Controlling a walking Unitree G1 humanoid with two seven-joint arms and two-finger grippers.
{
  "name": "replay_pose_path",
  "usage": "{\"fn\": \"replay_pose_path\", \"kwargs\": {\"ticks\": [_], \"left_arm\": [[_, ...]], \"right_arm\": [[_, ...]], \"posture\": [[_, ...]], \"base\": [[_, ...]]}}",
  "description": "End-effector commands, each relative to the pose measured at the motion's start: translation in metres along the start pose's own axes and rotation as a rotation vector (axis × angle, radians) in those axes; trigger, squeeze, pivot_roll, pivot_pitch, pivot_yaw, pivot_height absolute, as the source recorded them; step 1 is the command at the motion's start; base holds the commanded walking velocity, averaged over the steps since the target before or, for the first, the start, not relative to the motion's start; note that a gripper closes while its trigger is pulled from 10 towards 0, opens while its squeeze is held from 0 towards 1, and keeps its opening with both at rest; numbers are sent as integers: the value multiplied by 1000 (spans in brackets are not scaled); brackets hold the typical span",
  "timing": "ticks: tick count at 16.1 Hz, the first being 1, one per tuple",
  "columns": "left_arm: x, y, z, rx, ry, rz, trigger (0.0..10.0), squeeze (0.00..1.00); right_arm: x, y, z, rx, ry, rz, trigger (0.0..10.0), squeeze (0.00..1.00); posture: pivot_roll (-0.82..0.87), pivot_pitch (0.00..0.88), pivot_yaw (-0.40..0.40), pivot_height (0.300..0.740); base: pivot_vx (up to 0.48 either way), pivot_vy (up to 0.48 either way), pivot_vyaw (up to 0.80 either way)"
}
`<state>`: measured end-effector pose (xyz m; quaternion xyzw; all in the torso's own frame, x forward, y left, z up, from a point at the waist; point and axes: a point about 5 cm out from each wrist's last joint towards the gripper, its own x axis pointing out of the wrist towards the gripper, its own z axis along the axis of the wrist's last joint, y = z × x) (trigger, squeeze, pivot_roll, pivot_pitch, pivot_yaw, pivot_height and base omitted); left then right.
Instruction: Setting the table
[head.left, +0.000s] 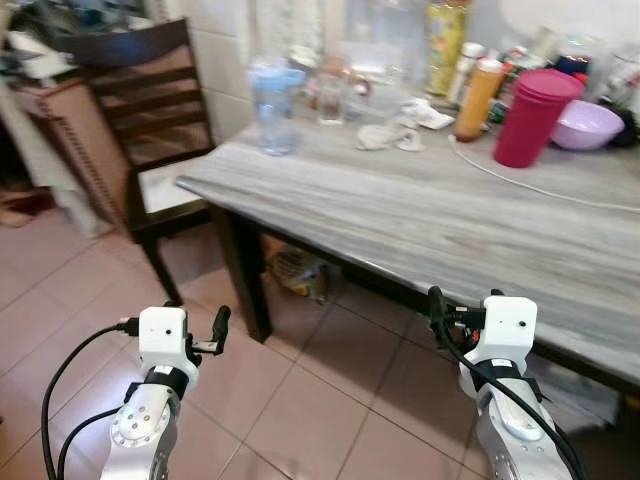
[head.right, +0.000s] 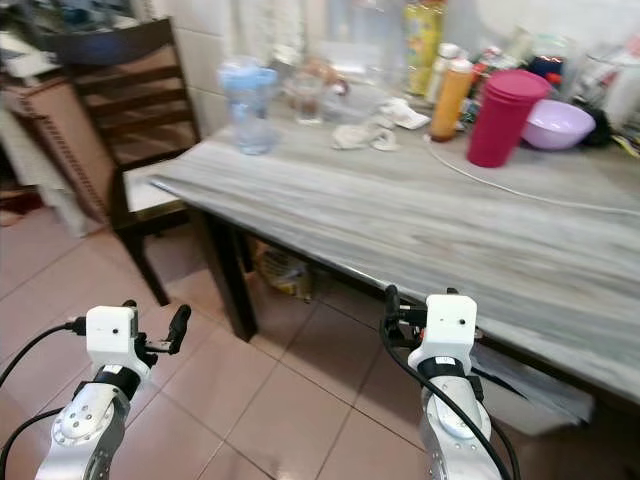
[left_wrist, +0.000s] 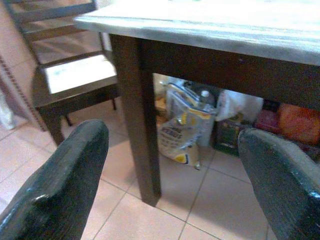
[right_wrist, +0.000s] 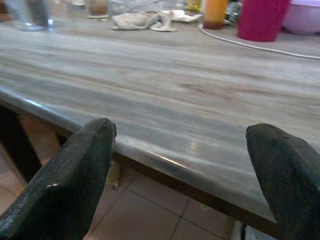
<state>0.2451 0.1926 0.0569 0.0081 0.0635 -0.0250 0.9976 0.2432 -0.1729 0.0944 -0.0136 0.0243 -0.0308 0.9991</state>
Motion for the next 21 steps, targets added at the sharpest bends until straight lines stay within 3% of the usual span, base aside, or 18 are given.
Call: {"fn": "replay_pose_path", "kwargs": {"ticks": [1,7,21], "left_arm": [[0,-1,4,10,-5,-1,10000,0],[1,3,6,-2,2,23,10000,0],[12,-6,7,-21,13,5,10000,0]], "right_arm": [[1,-1,-1,5,13,-2,10000,0],[4,3,-1,9,10,10,10000,0],[10,-2,4,13,3,-13,10000,0]], "posture": [[-221,37,29,740],[-213,41,28,740],[-241,36,21,740]], "base": [[-259,0,-788],[-44,0,-726],[-280,0,-37]]}}
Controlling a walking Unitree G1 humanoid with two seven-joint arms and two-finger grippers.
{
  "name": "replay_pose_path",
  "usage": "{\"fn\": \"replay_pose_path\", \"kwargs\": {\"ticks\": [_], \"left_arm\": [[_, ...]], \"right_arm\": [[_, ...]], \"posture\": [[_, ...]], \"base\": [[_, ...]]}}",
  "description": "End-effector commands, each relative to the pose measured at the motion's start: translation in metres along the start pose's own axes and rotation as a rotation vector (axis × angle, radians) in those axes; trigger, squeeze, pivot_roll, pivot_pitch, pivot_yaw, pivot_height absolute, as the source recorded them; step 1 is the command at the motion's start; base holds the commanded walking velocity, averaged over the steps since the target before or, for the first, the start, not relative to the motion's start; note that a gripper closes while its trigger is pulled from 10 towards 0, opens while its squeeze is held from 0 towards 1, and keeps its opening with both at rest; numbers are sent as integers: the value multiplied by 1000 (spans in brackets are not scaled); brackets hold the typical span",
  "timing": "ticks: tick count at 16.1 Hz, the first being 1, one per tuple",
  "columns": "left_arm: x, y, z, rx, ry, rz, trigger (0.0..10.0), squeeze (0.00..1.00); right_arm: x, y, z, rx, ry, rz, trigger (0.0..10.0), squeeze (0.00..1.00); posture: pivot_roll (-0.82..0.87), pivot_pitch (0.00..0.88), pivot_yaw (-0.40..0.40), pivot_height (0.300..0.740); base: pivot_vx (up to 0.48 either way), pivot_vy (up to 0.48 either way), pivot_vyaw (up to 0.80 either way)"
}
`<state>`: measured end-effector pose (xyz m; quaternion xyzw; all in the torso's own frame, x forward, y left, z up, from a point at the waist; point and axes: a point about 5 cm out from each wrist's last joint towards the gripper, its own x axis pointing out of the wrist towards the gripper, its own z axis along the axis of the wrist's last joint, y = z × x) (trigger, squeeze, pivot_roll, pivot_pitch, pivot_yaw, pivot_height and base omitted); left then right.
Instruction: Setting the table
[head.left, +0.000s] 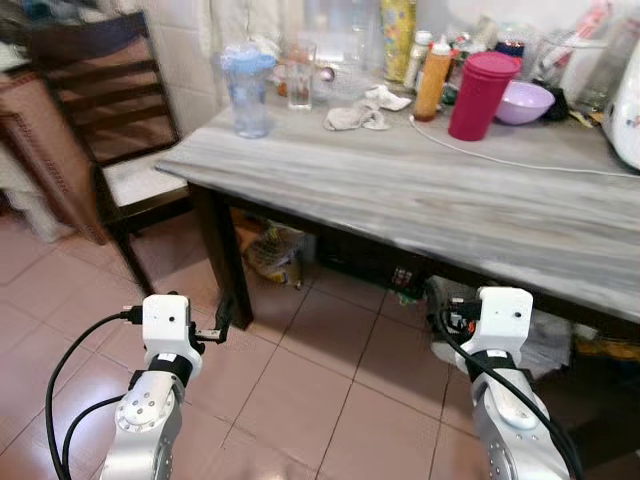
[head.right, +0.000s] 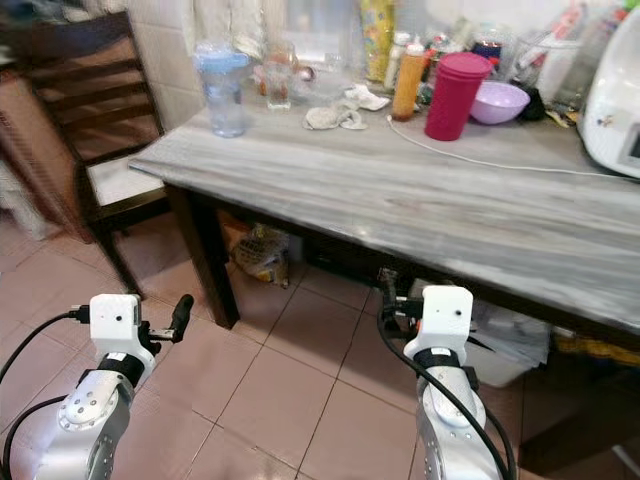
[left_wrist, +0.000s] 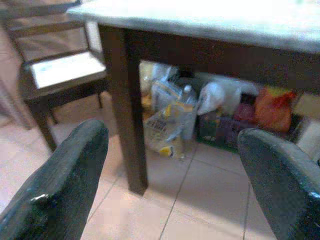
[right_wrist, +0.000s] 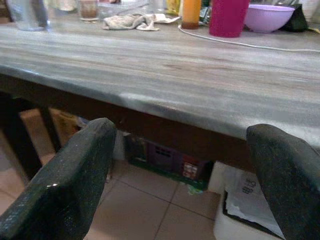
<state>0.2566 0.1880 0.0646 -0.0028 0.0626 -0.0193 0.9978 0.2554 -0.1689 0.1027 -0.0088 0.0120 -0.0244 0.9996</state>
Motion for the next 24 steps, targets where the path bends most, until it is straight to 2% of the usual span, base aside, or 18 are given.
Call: {"fn": "replay_pose_path", "kwargs": {"ticks": [1,6,9,11,15,19,24], "left_arm": [[2,-2,-2,1,16,-7,10000,0],[4,-4,-1,4,15,-17,10000,0],[6,-5,-1,7,10,-27,10000,0],[7,-8,3,-5,-20,-77,10000,0],[8,-14,5,-15,-30,-110,10000,0],[8,-16,6,-19,-34,-130,10000,0],[9,-18,8,-29,-44,-144,10000,0]], "right_arm": [[-2,-7,-5,2,27,-28,10000,0],[0,-8,-5,3,25,-39,10000,0],[0,-9,-4,-18,19,-43,10000,0],[0,-10,-4,-25,22,-49,10000,0],[0,-10,-5,-31,23,-52,10000,0],[1,-13,-4,-54,20,-73,10000,0],[2,-8,-4,-48,12,-60,10000,0]], "posture": [[-241,35,22,740],[-243,32,22,740],[-246,32,21,740],[-248,32,23,740],[-250,35,25,740],[-246,34,28,740],[-239,39,30,740]], "base": [[-345,0,-644],[-344,0,-575],[-340,0,0],[0,0,0],[0,0,0],[0,-296,0],[0,-369,0]]}}
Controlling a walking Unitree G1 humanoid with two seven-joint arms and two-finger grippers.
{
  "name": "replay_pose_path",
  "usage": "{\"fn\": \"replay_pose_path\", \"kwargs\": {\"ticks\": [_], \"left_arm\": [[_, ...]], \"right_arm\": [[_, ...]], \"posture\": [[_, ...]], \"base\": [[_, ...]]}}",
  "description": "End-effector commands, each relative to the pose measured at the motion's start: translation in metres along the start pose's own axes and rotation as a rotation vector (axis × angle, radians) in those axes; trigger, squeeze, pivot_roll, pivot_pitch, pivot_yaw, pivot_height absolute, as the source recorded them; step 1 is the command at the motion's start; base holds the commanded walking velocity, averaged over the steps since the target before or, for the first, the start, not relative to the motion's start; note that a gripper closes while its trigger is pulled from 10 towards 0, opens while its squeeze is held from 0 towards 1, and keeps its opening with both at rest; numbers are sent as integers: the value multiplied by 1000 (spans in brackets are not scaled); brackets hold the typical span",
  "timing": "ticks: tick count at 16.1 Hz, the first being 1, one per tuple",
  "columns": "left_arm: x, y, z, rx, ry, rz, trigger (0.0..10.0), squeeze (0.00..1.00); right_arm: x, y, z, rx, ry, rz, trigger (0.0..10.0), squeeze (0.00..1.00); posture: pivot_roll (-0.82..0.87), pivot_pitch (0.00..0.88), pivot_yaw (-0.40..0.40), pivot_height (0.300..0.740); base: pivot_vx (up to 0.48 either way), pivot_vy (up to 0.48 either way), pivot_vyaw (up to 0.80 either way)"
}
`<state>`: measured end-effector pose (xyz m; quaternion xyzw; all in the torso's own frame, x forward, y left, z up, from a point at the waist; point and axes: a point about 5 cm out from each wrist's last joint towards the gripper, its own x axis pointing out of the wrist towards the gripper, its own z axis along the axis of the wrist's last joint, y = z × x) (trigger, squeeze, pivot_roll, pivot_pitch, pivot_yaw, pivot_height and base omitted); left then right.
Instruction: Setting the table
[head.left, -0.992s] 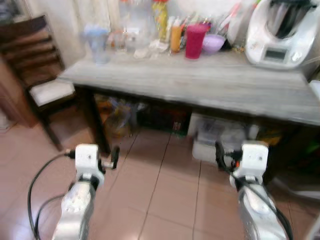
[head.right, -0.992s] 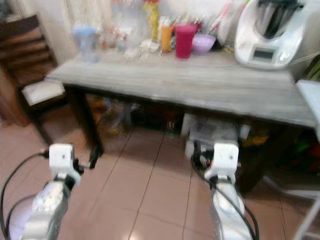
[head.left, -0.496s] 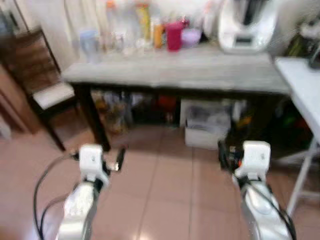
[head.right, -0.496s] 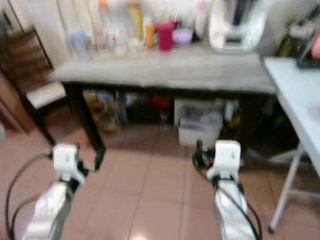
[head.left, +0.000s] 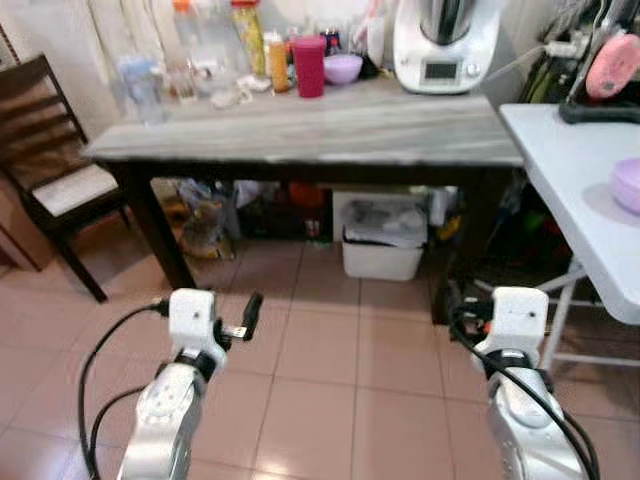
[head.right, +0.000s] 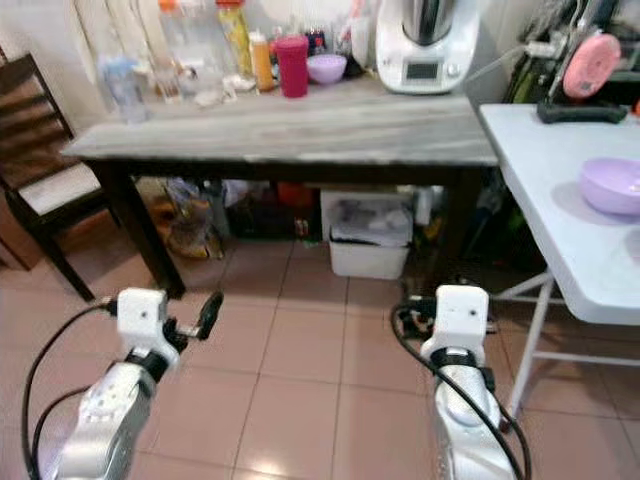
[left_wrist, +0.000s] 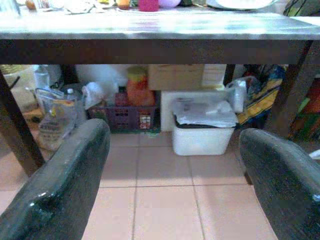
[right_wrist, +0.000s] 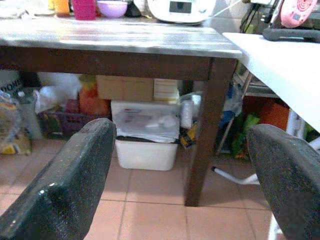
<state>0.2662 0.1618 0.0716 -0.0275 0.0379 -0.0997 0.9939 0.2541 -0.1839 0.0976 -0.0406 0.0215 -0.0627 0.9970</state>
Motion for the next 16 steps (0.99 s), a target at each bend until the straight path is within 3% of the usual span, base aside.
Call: {"fn": "replay_pose_path", "kwargs": {"ticks": [1,16], "left_arm": [[-2,7,1,9,4,20,10000,0],[6,-6,18,-29,-52,-56,10000,0]], "right_arm": [[2,7,3,16,-7,16,10000,0],[1,4,18,-5,-83,2,10000,0]], "posture": [[-238,41,30,740],[-246,45,38,740]], "base": [[0,-480,0],[0,-480,0]]}}
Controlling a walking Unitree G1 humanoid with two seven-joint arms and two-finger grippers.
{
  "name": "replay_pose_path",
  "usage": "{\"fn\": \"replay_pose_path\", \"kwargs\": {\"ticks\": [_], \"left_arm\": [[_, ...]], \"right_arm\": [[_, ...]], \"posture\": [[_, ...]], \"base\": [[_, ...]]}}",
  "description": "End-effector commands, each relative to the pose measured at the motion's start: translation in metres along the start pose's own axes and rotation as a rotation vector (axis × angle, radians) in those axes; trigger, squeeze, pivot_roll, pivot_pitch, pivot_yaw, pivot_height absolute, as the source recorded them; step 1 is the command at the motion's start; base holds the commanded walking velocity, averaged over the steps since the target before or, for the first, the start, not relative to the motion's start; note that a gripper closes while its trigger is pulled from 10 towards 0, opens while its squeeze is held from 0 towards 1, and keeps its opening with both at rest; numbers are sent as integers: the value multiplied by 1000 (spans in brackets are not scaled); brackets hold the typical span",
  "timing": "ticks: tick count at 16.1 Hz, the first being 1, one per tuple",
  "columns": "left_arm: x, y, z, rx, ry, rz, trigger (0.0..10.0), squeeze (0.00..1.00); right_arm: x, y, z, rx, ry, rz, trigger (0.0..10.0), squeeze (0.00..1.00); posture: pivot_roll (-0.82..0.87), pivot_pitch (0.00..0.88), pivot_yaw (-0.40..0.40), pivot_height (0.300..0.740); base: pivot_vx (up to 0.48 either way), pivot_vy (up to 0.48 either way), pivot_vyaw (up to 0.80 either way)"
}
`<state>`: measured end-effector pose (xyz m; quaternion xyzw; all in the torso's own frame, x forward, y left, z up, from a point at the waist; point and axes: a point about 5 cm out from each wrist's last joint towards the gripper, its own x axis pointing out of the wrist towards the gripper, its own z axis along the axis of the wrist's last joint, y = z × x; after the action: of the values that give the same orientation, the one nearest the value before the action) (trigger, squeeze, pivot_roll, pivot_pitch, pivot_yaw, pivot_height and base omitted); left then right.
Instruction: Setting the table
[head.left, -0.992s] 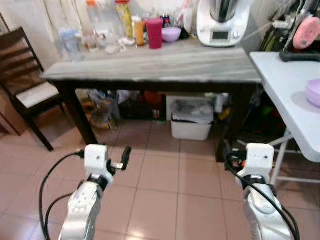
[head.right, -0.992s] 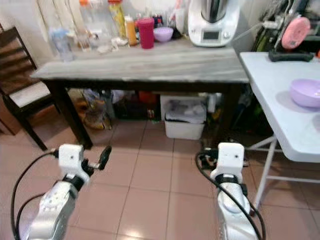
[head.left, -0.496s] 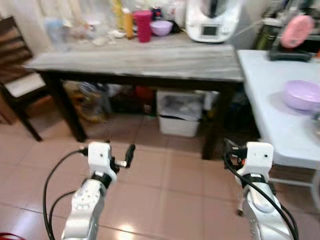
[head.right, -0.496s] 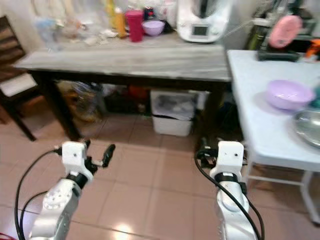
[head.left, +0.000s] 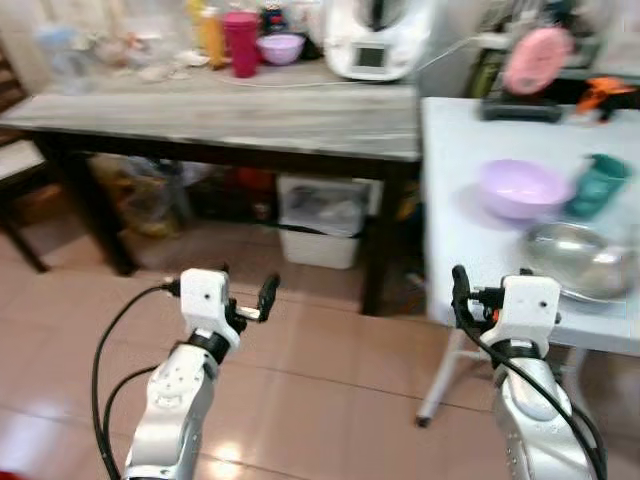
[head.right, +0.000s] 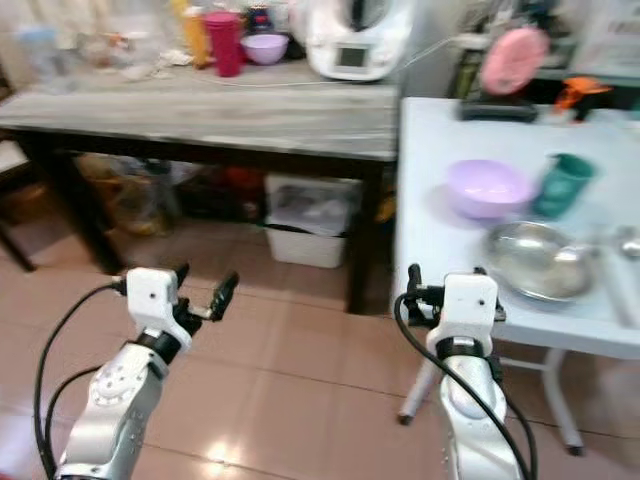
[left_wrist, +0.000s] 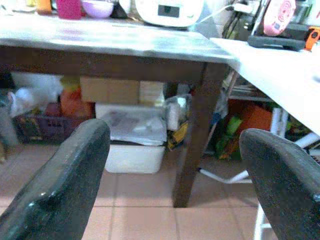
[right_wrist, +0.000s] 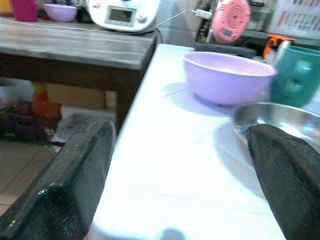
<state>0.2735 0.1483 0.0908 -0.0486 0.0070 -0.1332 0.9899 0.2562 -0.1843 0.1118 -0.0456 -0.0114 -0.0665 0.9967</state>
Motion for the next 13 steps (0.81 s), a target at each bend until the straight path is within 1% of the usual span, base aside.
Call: {"fn": "replay_pose_path", "kwargs": {"ticks": [1,11,12,13], "left_arm": [[-3,6,-1,4,14,13,10000,0],[-4,4,-4,1,24,6,10000,0],[-3,4,-4,-8,19,3,10000,0],[-3,4,-4,-17,19,8,10000,0]], "right_arm": [[0,5,4,1,-16,12,10000,0],[0,4,8,-17,-34,1,10000,0],[0,3,8,-17,-35,1,10000,0],[0,3,8,-18,-35,-1,10000,0]], "posture": [[-246,45,37,740],[-254,52,37,740],[-254,52,37,740],[-257,52,36,740]], "base": [[0,-480,0],[0,-480,0],[0,-304,0],[0,0,0]]}}
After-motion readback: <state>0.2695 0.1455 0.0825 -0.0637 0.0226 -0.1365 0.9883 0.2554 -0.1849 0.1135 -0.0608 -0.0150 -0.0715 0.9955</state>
